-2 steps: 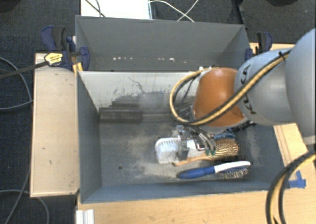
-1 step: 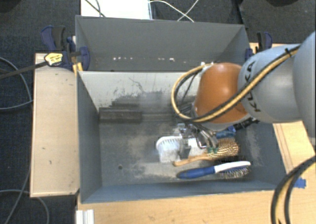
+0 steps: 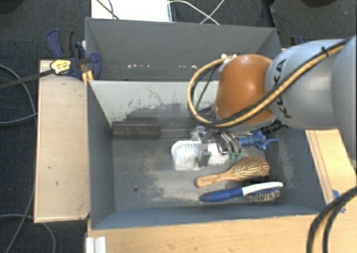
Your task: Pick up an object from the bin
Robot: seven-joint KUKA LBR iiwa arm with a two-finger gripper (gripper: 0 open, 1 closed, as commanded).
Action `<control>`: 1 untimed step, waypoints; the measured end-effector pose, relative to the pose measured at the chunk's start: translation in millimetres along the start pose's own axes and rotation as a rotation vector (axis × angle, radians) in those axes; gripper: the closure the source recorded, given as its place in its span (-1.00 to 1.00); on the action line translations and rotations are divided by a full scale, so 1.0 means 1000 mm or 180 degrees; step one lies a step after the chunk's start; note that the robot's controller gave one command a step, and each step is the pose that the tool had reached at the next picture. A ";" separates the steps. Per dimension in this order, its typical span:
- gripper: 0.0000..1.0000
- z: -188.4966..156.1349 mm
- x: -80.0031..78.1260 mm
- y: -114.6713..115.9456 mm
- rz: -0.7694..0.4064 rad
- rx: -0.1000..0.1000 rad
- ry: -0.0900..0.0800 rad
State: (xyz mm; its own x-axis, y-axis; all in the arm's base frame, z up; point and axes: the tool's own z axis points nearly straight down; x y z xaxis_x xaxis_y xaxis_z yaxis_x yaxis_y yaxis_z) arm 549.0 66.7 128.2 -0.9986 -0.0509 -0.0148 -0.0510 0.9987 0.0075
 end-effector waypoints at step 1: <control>1.00 -0.001 -0.017 -0.011 -0.0540 -0.0003 0.0003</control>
Offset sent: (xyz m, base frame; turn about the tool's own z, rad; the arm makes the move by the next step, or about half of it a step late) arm -0.0072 0.0140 0.0996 0.0140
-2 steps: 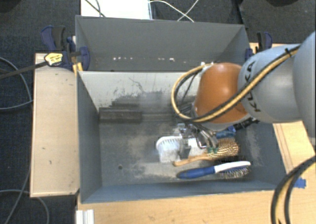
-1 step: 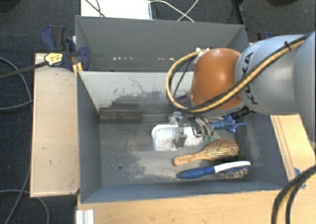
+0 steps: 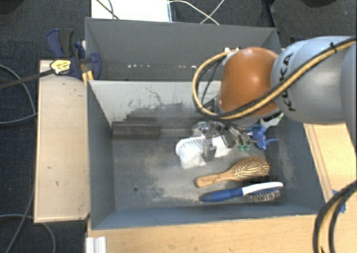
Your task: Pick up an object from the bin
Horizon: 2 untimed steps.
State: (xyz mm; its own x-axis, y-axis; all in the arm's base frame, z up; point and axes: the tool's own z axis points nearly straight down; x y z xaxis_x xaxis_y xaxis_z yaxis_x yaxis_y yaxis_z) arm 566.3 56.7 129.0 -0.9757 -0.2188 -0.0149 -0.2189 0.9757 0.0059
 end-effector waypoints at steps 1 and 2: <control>1.00 -0.100 0.017 0.029 0.0587 -0.0009 -0.0023; 1.00 -0.104 0.009 0.023 0.0316 -0.0009 -0.0012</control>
Offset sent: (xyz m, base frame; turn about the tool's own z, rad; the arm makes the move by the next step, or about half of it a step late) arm 0.0076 -0.0041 0.1169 -0.0545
